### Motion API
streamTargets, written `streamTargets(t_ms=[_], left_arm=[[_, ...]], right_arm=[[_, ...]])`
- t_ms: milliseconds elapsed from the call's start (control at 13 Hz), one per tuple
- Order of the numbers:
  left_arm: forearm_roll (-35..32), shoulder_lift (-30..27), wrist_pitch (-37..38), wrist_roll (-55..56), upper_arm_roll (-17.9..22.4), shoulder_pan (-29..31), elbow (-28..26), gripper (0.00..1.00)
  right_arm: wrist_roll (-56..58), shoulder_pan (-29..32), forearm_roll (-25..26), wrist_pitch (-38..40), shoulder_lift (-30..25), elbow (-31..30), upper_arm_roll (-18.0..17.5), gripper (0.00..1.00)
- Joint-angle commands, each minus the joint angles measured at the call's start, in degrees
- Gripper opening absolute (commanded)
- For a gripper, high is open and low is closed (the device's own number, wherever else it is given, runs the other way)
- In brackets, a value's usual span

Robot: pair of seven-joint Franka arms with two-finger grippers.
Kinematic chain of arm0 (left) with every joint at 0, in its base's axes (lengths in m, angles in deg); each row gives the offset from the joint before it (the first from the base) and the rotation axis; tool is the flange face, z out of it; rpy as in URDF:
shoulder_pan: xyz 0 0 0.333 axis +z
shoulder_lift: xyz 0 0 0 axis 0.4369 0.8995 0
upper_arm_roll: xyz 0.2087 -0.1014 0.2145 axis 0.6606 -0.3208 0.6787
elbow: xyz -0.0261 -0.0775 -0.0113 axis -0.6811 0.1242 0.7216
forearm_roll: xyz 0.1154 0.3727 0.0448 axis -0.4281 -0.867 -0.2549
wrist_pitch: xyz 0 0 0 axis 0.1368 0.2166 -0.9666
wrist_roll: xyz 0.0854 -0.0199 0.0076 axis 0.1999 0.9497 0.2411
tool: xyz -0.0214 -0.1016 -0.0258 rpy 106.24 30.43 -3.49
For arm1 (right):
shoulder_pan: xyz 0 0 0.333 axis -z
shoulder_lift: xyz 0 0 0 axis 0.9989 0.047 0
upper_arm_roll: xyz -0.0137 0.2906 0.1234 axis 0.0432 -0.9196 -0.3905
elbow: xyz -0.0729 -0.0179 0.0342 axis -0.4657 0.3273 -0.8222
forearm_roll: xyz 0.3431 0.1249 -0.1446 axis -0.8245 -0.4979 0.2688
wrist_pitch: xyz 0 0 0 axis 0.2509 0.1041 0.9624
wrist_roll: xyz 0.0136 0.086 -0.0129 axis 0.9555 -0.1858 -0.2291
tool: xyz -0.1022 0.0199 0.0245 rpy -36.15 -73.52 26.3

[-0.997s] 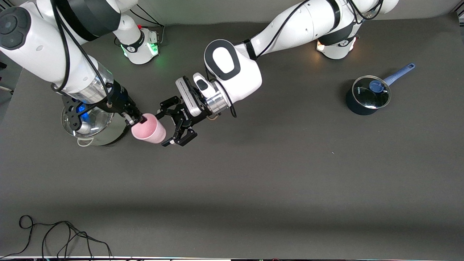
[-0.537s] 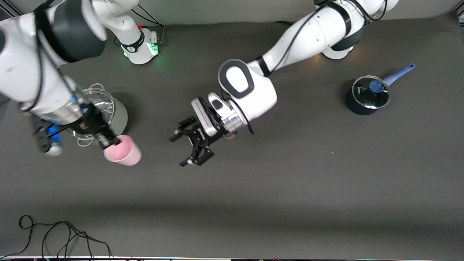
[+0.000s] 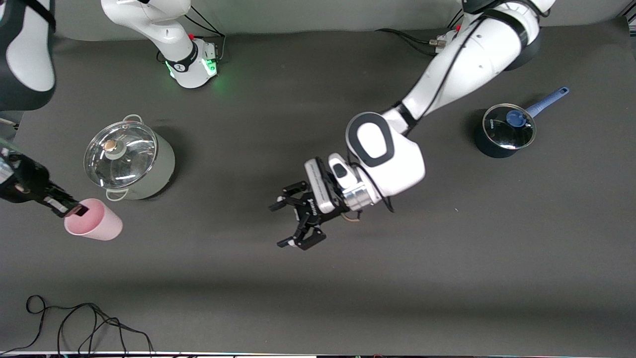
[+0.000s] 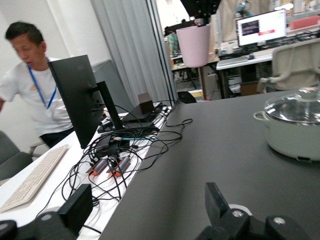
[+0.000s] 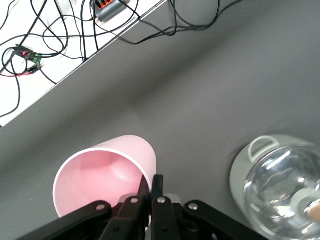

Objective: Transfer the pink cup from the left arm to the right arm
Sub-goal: 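Withdraw the left gripper while the right gripper carries the cup away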

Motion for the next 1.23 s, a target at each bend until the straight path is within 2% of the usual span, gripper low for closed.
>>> streamTargets(t_ms=[0,307,460,613,767,997,1150], left_arm=[[-5.9,-4.7,11.6,0.9,0.2,8.4,-7.3,1.0],[-17.6,-7.4,31.7,2.5,0.3,19.8,-9.0,1.0],[-29.7,-8.7,42.4,11.0,0.0,24.7,-7.7,1.0],[-36.3,-12.0,53.9,18.5,0.2,27.9,-5.6,1.0],[-39.9,-16.3,61.3,22.8,1.0,30.8,-5.5,1.0],[-47.9,-19.8,71.7,29.8,1.3,33.5,-4.3,1.0],[-51.8,-21.1,77.0,34.6,1.6,35.1,-2.9,1.0]], right_arm=[[7.9,0.9,0.4,0.2,1.2,1.3,-0.2,0.0],[20.7,3.2,0.7,0.5,2.5,1.3,0.2,0.0],[31.8,5.5,0.4,0.4,4.0,1.2,0.2,0.0],[42.1,7.9,0.0,-0.4,6.4,1.2,0.2,0.0],[46.5,9.6,0.0,-4.7,7.5,-1.5,0.2,0.0],[53.6,11.1,-0.1,-15.6,8.7,-10.1,0.2,0.0],[55.7,11.1,-0.1,-17.1,11.9,-10.1,0.2,0.0]])
